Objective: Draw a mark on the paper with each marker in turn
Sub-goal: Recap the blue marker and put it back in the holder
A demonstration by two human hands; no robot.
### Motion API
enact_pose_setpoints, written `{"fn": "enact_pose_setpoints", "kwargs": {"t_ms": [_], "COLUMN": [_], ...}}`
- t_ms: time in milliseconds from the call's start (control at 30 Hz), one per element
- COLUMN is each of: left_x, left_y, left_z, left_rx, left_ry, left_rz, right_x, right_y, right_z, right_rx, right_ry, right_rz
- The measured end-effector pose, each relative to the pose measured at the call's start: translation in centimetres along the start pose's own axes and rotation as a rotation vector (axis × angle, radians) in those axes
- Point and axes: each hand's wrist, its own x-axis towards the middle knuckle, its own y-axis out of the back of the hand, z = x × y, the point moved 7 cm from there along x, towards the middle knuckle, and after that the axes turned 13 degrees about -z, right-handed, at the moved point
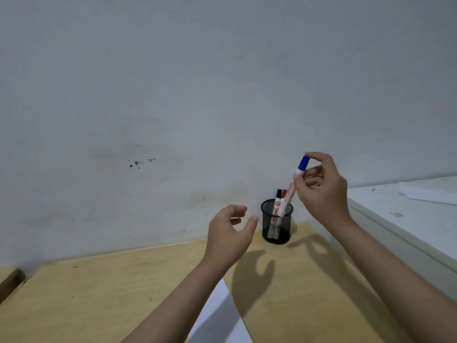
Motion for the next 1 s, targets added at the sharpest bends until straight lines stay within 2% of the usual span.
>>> {"fn": "enact_pose_setpoints", "kwargs": {"t_ms": [67,167,367,533,767,867,1000], "left_x": [2.6,5.8,9.6,10.6,10.7,10.6,10.7], "left_y": [-2.0,-4.9,-8.4,-9.3,-9.4,-9.3,-9.2], "left_z": [-0.9,-2.4,-5.0,-6.1,-6.5,-6.6,-6.5], "left_rx": [0.074,0.167,0.269,0.286,0.282,0.294,0.321], "left_ry": [-0.013,-0.038,-0.075,-0.077,-0.056,-0.057,-0.046], "left_rz": [-0.032,-0.077,-0.151,-0.126,-0.092,-0.081,-0.078], "right_x": [2.3,4.2,4.0,3.1,4.2,4.3,4.5], "right_y": [0.2,-1.1,-5.0,-6.9,-7.4,-7.5,-7.5], "right_z": [2.1,5.6,12.2,16.1,15.9,15.8,14.7], "right_rx": [-0.045,-0.098,-0.274,-0.357,-0.653,-0.691,-0.732], "right_ry": [-0.014,-0.064,-0.272,-0.419,-0.358,-0.358,-0.264], "right_rz": [0.040,0.011,-0.217,-0.363,-0.406,-0.401,-0.369]}}
